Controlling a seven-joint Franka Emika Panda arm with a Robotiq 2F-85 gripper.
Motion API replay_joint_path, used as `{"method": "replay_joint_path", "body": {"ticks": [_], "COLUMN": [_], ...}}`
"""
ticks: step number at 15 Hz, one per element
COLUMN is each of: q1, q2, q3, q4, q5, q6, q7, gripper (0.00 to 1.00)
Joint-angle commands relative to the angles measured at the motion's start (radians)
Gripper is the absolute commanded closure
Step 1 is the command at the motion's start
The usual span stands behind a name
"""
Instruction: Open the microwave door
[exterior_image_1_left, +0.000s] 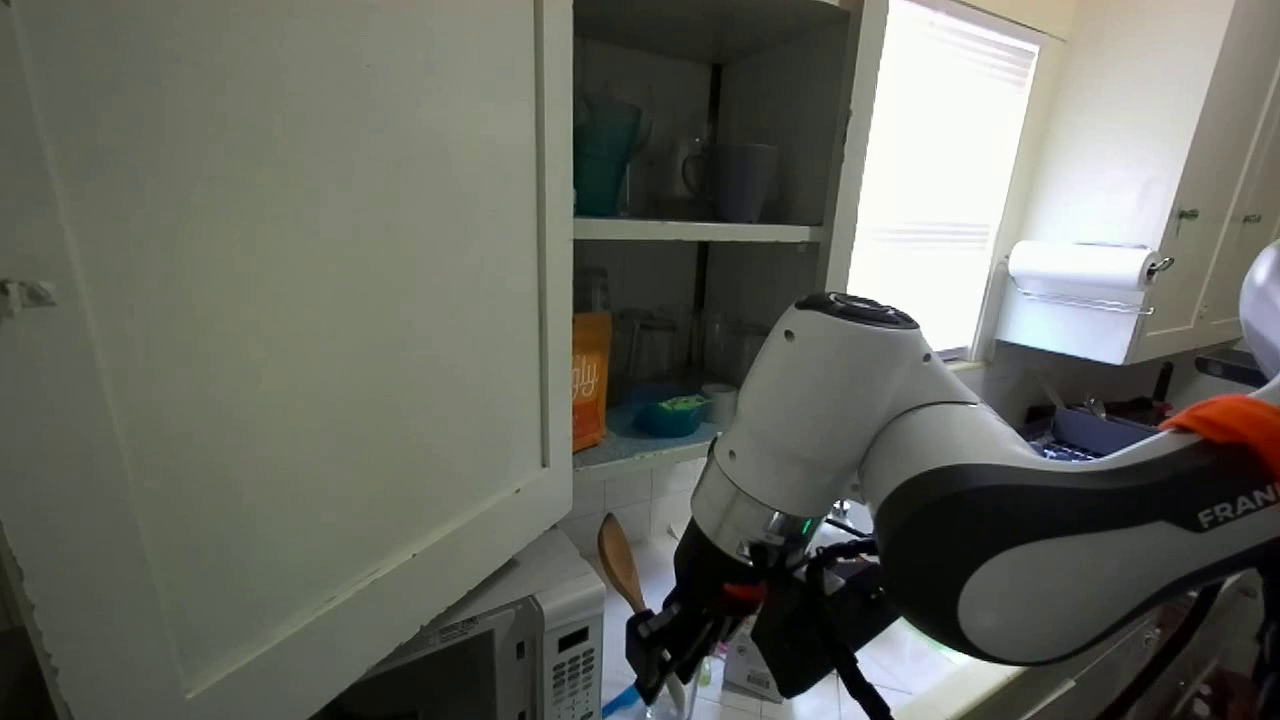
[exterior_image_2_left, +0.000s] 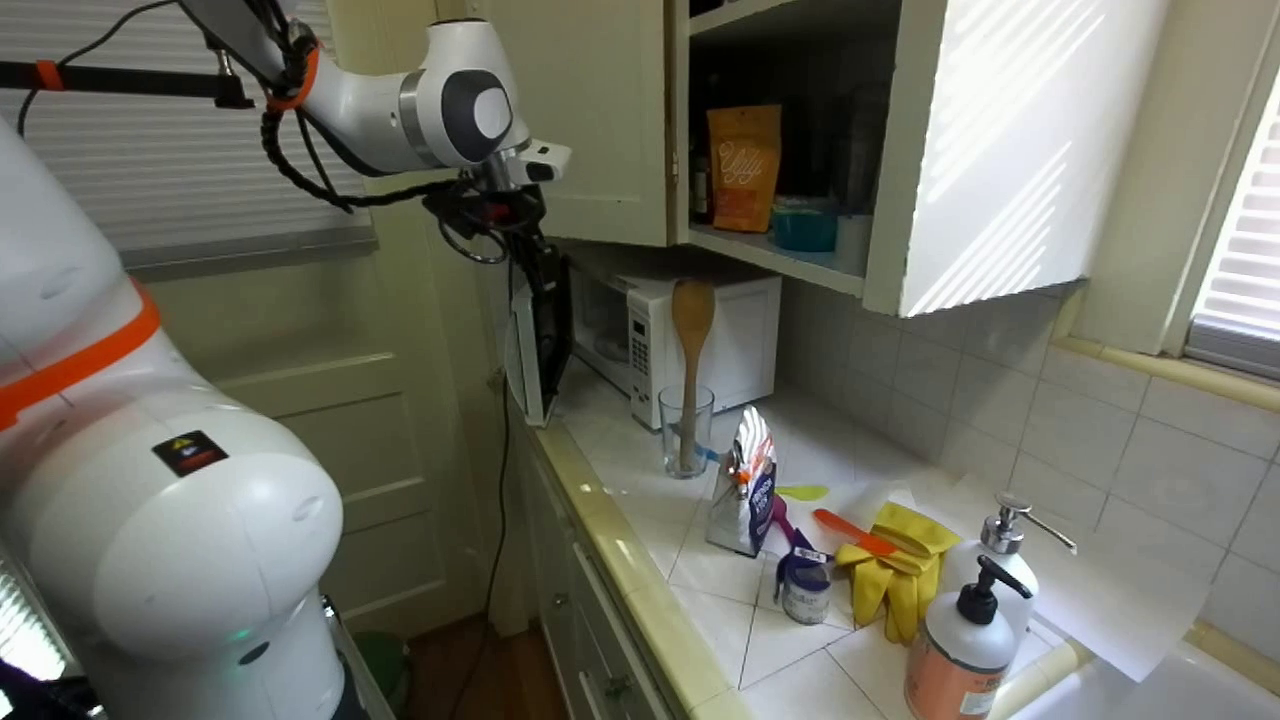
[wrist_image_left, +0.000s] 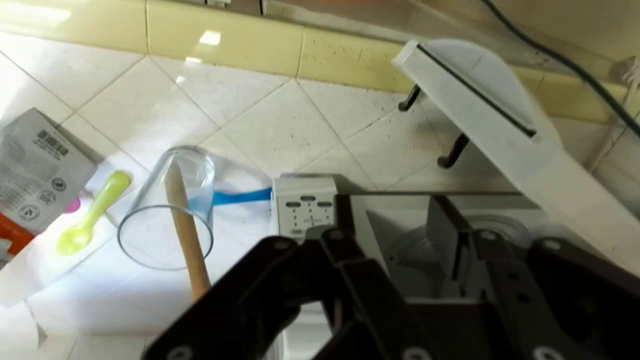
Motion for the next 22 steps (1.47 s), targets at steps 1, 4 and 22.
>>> {"method": "replay_joint_path", "body": {"ticks": [1,4,22], "q1": [-0.044,-0.044,0.227], "q2": [0.003,0.072,0.33], "q3": [-0.02,-0.055,-0.183], "q4": [-0.057,-0.066,0.144], "q5": [-0.026,0.018,0.969], "q6": [0.191,0.386,0.462], "q7": [-0.001,-0.08,-0.922], "gripper": [0.89,1.0,1.0]}}
